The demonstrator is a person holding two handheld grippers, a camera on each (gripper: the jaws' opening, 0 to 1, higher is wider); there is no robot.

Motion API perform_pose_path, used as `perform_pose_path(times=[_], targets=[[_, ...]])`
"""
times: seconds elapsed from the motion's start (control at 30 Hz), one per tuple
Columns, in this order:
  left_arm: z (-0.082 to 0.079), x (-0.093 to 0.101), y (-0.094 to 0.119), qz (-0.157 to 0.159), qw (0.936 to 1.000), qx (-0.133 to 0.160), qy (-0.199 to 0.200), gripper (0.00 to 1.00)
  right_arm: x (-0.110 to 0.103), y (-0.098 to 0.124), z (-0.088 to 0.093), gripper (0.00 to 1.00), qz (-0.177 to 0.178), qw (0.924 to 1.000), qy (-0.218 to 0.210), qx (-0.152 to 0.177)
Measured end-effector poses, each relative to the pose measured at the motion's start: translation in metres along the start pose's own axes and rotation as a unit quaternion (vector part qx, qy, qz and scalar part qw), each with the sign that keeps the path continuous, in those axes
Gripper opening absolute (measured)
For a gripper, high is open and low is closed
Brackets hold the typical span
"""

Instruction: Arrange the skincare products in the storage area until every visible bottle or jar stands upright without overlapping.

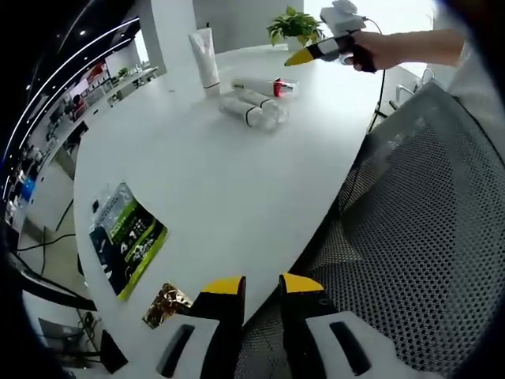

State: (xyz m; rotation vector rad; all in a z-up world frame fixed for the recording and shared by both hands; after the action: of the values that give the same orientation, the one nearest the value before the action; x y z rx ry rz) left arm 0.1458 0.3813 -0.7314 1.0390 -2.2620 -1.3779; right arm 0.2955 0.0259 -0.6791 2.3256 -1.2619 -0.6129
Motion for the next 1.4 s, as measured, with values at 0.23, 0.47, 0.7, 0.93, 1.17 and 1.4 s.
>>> perform_pose_path(times=[0.23, 0.47, 0.7, 0.93, 1.17, 1.4], targets=[[-0.001, 0.001, 0.0, 0.002, 1.0, 0.001, -0.002, 0.18, 0.015, -0.007, 0.017, 0.58, 0.003, 0.9997, -0.014, -0.019], [0.002, 0.002, -0.001, 0.004, 0.9999, -0.008, -0.006, 0.18, 0.015, -0.025, 0.038, 0.54, 0.005, 0.9984, -0.014, -0.054], [0.002, 0.002, -0.002, 0.007, 0.9999, -0.012, -0.006, 0.18, 0.019, -0.035, 0.042, 0.41, 0.042, 0.9968, -0.036, -0.058], [0.004, 0.004, -0.003, 0.016, 0.9996, -0.023, -0.007, 0.18, 0.014, -0.045, 0.047, 0.36, 0.037, 0.9964, -0.052, -0.055], [0.006, 0.006, -0.004, 0.021, 0.9993, -0.031, -0.01, 0.18, 0.02, -0.047, 0.056, 0.28, 0.061, 0.9953, -0.056, -0.051], [0.006, 0.007, -0.004, 0.022, 0.999, -0.036, -0.013, 0.18, 0.019, -0.046, 0.052, 0.27, 0.064, 0.9955, -0.044, -0.054]])
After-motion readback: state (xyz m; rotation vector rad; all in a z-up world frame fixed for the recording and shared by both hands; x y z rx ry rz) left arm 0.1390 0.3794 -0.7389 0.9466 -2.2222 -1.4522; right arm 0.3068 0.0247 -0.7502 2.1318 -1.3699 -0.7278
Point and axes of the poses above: the point that each gripper's makers call its tool centre point, and the gripper's own axes: y roughly backward along the fingers, x roughly to its right, z roughly out of its underside, the point moved 6 cm from there along y, roughly backward along the fingers, and after that the axes turned 7 degrees about -z, right-handed, at the moved point
